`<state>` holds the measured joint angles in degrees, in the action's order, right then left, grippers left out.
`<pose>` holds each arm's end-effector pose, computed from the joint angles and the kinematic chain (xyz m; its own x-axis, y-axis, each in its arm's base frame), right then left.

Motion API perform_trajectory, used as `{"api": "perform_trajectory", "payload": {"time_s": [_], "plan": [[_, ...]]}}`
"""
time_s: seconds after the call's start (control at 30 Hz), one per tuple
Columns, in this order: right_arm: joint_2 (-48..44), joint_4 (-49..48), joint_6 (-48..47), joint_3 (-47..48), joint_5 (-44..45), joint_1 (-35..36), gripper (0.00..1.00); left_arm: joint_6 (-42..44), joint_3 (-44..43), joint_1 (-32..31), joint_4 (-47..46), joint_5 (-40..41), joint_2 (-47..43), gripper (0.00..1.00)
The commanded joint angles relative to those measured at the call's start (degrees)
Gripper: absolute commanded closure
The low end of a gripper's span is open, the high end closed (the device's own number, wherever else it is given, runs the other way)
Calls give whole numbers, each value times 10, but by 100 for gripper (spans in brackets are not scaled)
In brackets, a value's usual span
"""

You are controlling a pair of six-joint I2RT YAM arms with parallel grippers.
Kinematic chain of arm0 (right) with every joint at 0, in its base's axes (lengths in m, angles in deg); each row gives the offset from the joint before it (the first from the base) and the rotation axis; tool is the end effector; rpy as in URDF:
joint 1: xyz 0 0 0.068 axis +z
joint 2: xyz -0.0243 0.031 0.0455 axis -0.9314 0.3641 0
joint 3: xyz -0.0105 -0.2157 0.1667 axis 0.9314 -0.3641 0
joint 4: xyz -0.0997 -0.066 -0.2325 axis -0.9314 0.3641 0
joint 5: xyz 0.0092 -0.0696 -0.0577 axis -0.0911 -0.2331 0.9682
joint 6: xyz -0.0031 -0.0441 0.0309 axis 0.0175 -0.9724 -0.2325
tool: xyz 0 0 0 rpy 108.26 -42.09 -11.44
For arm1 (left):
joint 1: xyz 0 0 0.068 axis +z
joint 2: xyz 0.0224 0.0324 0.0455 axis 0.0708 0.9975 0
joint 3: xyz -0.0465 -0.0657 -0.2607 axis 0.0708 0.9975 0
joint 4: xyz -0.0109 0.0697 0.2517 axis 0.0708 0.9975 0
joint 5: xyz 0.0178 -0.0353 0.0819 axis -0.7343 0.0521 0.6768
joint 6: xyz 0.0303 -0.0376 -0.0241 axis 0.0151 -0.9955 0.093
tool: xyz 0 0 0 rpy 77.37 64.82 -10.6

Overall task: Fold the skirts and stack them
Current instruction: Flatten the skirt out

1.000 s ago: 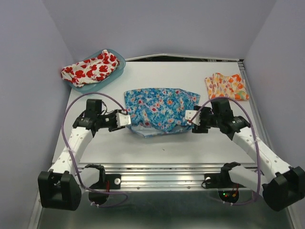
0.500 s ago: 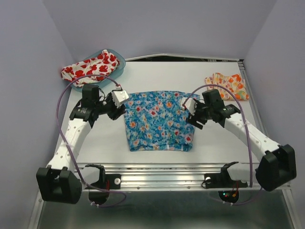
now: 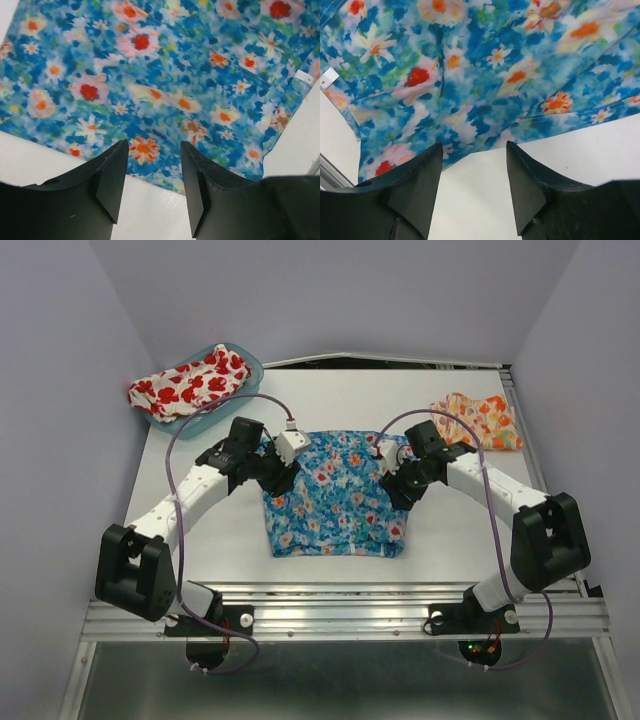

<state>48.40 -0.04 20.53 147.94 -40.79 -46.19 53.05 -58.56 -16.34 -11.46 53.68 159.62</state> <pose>0.2711 0.1248 0.2211 -0.4684 -0.7261 -0.5035 -0.8526 0.5208 0.0421 0.2717 -0.1196 0.2690 -0.2163 0.5540 -0.8039 0.8728 0.4788 0.0951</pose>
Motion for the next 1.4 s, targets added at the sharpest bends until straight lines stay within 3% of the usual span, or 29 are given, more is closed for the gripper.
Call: {"api": "perform_trajectory", "payload": {"time_s": [0.0, 0.2, 0.47, 0.63, 0.97, 1.03, 1.17, 1.2, 1.27, 1.33, 1.37], "plan": [[-33, -3, 45, 13, 23, -23, 41, -11, 27, -43, 13, 87, -7, 39], [-15, -2, 50, 16, 21, -53, 43, -9, 69, -106, 9, 165, 10, 38], [63, -34, 76, 4, 31, -53, 52, -12, 80, -118, 17, 231, 110, 44], [115, -56, 77, 2, 48, -53, 55, -12, 86, -105, 38, 254, 116, 47], [144, -111, 71, -35, 127, -48, 56, 23, 101, -20, 102, 269, 22, 48], [141, -115, 73, -33, 128, -48, 56, 33, 101, 15, 104, 263, 14, 48], [110, -91, 104, 5, 90, -48, 53, 63, 76, 34, 129, 173, -43, 44], [84, -65, 106, 23, 59, -48, 52, 81, 57, 33, 138, 120, -76, 41], [50, -20, 111, 34, 18, -48, 46, 116, 40, 13, 158, 71, -121, 36], [9, 18, 105, 41, -5, -48, 42, 139, 41, -22, 169, 74, -143, 34], [0, 39, 100, 40, -14, -48, 41, 147, 46, -71, 171, 99, -152, 34]]}}
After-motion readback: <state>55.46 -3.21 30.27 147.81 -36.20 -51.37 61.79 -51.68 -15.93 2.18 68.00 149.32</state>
